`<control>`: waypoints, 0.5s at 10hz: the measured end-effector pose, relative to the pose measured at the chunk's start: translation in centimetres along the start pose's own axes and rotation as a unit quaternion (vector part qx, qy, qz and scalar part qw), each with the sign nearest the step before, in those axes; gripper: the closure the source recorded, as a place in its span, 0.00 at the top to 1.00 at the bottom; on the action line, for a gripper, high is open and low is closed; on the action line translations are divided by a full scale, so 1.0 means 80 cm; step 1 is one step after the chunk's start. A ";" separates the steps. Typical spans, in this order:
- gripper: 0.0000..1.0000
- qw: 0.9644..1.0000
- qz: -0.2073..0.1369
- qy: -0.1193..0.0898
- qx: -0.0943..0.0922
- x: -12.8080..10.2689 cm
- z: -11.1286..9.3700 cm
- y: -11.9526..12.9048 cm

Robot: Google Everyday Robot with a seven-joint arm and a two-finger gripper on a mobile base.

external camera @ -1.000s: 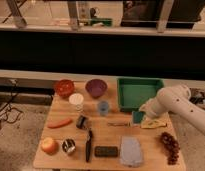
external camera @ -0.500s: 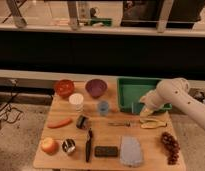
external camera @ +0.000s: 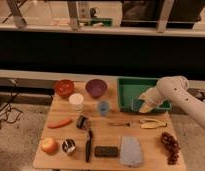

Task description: Wipe tray with sponge

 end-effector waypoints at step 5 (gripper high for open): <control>0.00 1.000 0.008 -0.001 0.006 0.002 0.005 -0.011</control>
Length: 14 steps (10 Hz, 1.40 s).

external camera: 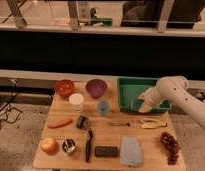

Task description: Wipe tray with sponge

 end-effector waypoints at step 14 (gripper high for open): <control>0.00 0.997 0.066 0.021 0.017 0.037 0.091 -0.079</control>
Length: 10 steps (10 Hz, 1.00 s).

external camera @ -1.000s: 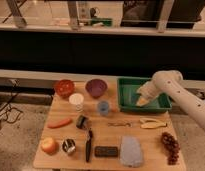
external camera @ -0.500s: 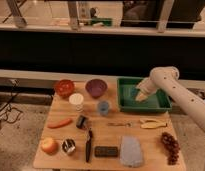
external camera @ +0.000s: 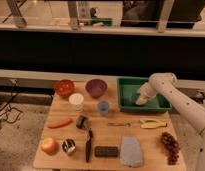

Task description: Wipe tray with sponge

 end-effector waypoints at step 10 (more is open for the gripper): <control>0.00 0.999 0.026 0.013 0.016 0.032 0.016 -0.024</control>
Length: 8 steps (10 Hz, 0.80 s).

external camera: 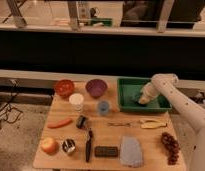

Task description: Wipe tray with sponge

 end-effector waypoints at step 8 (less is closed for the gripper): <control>0.00 1.000 0.020 0.018 0.017 0.030 -0.011 -0.023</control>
